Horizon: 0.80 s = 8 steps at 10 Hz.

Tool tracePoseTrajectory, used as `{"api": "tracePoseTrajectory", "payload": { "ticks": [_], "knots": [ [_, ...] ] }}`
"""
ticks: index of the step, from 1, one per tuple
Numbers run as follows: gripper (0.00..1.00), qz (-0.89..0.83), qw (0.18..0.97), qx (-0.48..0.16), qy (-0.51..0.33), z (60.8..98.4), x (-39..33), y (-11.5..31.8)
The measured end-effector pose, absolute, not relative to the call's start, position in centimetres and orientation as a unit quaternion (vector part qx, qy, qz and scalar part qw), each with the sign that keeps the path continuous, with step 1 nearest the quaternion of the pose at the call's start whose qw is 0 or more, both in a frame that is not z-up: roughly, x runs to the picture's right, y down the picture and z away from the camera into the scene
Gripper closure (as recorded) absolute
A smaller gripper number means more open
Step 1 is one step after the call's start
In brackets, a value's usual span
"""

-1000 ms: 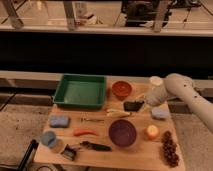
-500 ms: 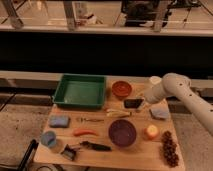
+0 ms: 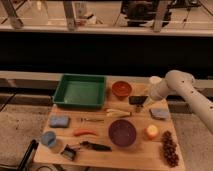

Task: Place eraser in metal cup

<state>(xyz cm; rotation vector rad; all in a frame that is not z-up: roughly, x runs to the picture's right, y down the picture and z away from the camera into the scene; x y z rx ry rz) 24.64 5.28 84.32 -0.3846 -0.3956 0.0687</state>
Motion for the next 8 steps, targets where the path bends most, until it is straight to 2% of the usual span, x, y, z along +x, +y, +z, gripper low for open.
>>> {"api": "tracePoseTrajectory", "payload": {
  "ticks": [8],
  "knots": [
    [1.00, 0.045, 0.964, -0.188, -0.184, 86.0, 24.2, 5.1]
  ]
}}
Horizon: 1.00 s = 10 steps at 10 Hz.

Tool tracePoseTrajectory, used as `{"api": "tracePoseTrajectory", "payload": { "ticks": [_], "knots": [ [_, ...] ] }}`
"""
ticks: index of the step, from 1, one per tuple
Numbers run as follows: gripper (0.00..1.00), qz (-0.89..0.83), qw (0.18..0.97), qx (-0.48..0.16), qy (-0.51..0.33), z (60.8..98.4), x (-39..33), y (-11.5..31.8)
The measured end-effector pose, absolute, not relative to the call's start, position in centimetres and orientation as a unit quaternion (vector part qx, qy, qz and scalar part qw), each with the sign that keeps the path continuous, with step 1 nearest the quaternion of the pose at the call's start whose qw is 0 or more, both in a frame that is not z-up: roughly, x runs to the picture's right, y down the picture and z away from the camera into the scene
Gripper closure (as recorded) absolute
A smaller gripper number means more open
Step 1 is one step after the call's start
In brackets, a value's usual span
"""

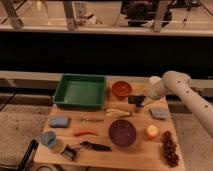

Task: Place eraser in metal cup

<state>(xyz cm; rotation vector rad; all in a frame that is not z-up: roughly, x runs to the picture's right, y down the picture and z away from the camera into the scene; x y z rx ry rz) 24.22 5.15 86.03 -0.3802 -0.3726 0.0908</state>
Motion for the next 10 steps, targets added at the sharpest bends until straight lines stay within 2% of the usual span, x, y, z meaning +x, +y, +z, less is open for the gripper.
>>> {"api": "tracePoseTrajectory", "payload": {
  "ticks": [1, 2, 8, 9, 10],
  "knots": [
    [0.99, 0.047, 0.965, -0.187, -0.180, 86.1, 24.4, 5.2],
    [0.93, 0.048, 0.965, -0.187, -0.176, 86.1, 24.6, 5.2],
    [0.31, 0.049, 0.971, -0.180, -0.150, 85.3, 24.9, 4.2],
    [0.23, 0.050, 0.971, -0.181, -0.149, 85.2, 24.9, 4.1],
    [0.20, 0.050, 0.971, -0.182, -0.148, 85.1, 25.0, 4.1]
  ]
}}
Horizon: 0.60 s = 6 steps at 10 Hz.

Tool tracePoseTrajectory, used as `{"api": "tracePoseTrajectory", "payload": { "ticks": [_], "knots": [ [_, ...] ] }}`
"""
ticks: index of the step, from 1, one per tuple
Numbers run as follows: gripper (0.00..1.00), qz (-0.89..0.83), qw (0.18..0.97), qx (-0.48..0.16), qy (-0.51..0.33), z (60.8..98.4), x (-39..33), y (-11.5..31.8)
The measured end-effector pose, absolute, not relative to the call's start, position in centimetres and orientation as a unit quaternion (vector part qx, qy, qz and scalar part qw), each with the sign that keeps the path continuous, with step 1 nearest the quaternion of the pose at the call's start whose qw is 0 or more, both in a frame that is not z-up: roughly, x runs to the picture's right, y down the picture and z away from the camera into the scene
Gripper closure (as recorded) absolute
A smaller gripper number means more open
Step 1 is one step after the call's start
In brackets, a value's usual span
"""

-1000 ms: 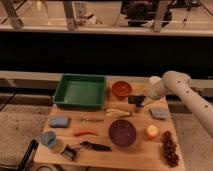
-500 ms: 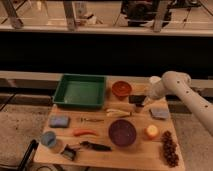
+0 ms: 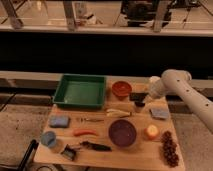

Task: Place eraser in metal cup

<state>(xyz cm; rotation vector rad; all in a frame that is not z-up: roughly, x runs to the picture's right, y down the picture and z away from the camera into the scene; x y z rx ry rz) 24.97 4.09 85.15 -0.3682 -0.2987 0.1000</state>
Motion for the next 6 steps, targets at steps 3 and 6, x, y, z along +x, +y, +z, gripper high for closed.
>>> {"api": "tracePoseTrajectory", "payload": {
  "ticks": [3, 6],
  "knots": [
    [0.20, 0.046, 0.969, -0.190, -0.148, 85.30, 24.57, 4.21],
    [0.20, 0.041, 0.968, -0.198, -0.148, 85.63, 24.30, 4.53]
  ]
}}
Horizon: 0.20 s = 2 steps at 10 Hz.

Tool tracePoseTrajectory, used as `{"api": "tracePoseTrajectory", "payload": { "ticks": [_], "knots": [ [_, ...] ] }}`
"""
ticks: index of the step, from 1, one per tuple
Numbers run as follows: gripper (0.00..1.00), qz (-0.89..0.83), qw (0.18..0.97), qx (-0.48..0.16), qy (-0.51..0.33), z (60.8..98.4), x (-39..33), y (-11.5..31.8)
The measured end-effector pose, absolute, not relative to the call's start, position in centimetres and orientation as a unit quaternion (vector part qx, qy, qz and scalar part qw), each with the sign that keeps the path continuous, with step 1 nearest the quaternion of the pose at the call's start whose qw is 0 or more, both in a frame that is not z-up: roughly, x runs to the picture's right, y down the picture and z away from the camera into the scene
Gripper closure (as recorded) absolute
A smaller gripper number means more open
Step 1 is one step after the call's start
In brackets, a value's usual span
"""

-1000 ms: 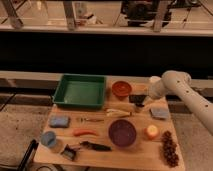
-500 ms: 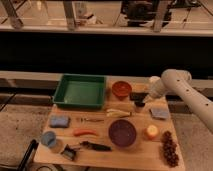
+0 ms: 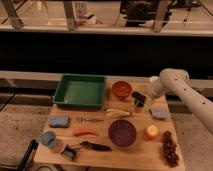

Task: Place eraser in metal cup

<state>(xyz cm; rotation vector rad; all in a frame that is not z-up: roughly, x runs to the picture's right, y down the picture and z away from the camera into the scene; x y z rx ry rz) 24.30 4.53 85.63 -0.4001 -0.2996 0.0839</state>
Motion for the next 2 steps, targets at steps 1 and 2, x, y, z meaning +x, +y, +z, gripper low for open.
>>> {"api": "tracePoseTrajectory", "payload": {
  "ticks": [1, 2],
  "knots": [
    [0.20, 0.042, 0.968, -0.199, -0.148, 85.68, 24.33, 4.55],
    [0.20, 0.046, 0.967, -0.198, -0.151, 85.58, 24.52, 4.41]
  ]
}}
